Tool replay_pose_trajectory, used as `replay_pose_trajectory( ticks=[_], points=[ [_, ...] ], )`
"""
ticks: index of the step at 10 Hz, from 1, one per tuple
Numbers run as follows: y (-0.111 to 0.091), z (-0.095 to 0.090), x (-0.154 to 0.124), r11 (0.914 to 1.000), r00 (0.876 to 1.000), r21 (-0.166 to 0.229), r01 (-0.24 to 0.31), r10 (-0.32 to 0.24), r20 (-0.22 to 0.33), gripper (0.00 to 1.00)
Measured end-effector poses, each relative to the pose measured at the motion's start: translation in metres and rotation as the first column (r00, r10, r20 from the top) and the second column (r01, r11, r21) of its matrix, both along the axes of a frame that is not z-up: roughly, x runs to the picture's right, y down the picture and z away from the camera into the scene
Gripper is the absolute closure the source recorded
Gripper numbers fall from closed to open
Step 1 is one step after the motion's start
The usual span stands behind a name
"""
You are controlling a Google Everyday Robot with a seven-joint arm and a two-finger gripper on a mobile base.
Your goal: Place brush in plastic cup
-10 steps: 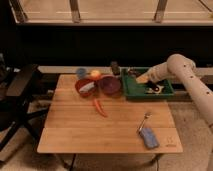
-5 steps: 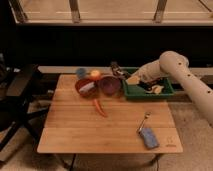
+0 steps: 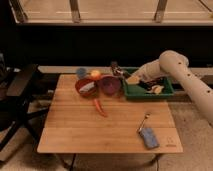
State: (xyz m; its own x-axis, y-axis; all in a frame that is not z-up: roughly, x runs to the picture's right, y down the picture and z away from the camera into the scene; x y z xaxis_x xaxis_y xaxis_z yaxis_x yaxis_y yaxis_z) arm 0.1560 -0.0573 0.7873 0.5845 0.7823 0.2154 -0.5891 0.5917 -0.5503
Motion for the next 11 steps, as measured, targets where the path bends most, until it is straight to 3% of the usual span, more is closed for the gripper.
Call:
replay_pose_trajectory(
  ticks=[2,4,7,8,11],
  points=[
    [-0.003,-0.001,-0.026,0.9990,0.998,-0.002,0.045,-0.045,0.043,1.00],
    [-0.004,-0.001,-0.069,0.9959,0.991,-0.007,0.090,-0.089,0.102,1.00],
    [-0.008,-0.001,-0.147,0.9911,0.969,-0.016,0.132,-0.126,0.212,1.00],
    [-0.009,-0.001,-0.160,0.9907,0.964,-0.016,0.135,-0.128,0.232,1.00],
    [-0.009,-0.001,-0.159,0.9911,0.965,-0.017,0.132,-0.125,0.231,1.00]
  ],
)
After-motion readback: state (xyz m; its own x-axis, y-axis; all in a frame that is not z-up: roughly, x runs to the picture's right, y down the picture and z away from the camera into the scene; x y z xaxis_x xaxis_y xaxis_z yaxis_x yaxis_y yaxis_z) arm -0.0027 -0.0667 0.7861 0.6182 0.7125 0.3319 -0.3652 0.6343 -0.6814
